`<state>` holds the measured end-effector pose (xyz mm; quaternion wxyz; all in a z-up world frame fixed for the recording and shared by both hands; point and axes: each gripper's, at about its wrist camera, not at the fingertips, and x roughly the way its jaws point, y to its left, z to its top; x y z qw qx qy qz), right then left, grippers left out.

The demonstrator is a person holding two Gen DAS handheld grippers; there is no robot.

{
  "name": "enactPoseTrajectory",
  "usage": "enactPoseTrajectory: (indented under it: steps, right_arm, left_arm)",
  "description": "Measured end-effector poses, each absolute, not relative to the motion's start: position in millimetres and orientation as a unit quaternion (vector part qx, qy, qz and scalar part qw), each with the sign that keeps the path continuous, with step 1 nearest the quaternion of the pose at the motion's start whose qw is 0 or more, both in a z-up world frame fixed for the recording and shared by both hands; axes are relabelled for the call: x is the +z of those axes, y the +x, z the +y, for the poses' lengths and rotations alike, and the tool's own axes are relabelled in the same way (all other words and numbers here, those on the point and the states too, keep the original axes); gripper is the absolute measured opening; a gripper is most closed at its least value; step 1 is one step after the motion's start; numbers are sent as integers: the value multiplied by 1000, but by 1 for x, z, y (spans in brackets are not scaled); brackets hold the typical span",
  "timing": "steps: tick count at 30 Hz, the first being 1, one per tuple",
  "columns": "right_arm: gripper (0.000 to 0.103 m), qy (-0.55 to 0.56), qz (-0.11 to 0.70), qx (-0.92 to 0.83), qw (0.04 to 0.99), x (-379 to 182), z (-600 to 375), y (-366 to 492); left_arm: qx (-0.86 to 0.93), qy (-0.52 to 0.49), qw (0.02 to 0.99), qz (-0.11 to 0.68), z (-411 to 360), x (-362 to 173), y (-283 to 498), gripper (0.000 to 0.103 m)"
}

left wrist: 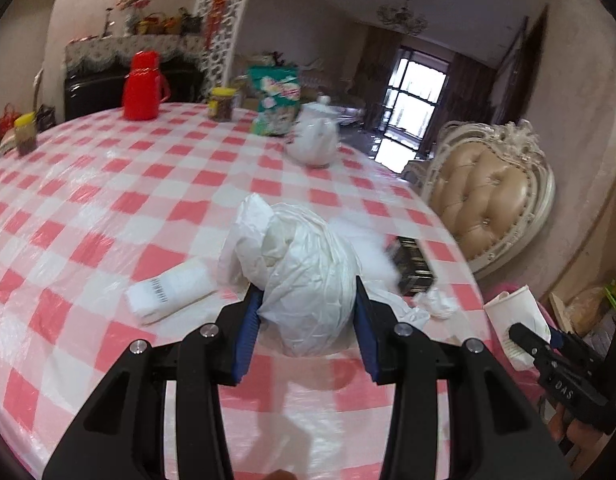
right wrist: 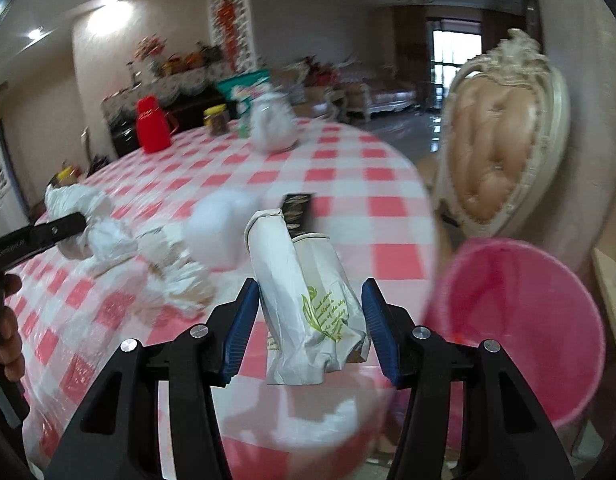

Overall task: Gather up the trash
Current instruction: 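Carry the bag and paper roll to the pink bin and release both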

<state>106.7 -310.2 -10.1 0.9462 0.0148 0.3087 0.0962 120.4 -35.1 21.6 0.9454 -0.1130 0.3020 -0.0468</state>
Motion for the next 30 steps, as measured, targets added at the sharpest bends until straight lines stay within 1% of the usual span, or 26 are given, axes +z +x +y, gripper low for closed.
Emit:
enactPoseTrajectory:
  steps: [18, 30]
  right_arm:
    - [52, 65, 288, -46, 954, -5, -437, 86]
    - [53, 84, 276, -98, 953, -4, -487, 88]
  left_arm:
    - [-204, -40, 935, 286, -214, 46, 147, 42]
    - [-267, -5, 920, 285, -293, 45, 170, 42]
